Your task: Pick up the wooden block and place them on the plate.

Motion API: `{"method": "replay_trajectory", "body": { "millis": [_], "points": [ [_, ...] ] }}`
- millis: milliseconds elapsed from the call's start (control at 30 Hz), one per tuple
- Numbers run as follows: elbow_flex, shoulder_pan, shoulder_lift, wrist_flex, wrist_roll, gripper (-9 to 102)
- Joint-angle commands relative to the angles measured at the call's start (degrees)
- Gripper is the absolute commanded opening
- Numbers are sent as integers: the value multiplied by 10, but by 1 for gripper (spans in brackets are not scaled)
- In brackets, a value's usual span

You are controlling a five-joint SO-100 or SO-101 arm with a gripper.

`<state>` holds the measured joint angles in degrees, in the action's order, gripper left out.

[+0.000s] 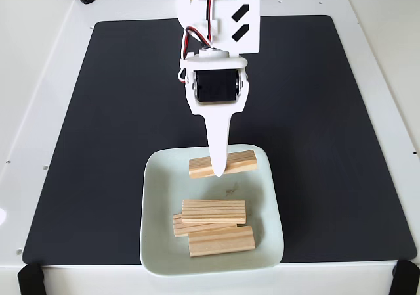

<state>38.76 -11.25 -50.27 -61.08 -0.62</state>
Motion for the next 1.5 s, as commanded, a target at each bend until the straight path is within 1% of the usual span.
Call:
{"method": "replay_trajectory", "body": {
  "millis": [0, 600, 700, 867, 933, 1000, 1333, 1400, 1467],
  "points": [
    [-40, -4, 9, 9, 2, 0],
    [-31, -4, 18, 9, 4, 0],
    [-31, -3, 15, 5, 4, 7],
    [-30, -2, 14, 2, 4, 26],
    [-30, -2, 14, 2, 4, 30],
    [-30, -2, 13, 2, 5, 32],
    [-30, -2, 11, 2, 5, 32],
    [-30, -1, 7, 3, 5, 27],
    [-21, -1, -9, 5, 5, 18]
  ]
}}
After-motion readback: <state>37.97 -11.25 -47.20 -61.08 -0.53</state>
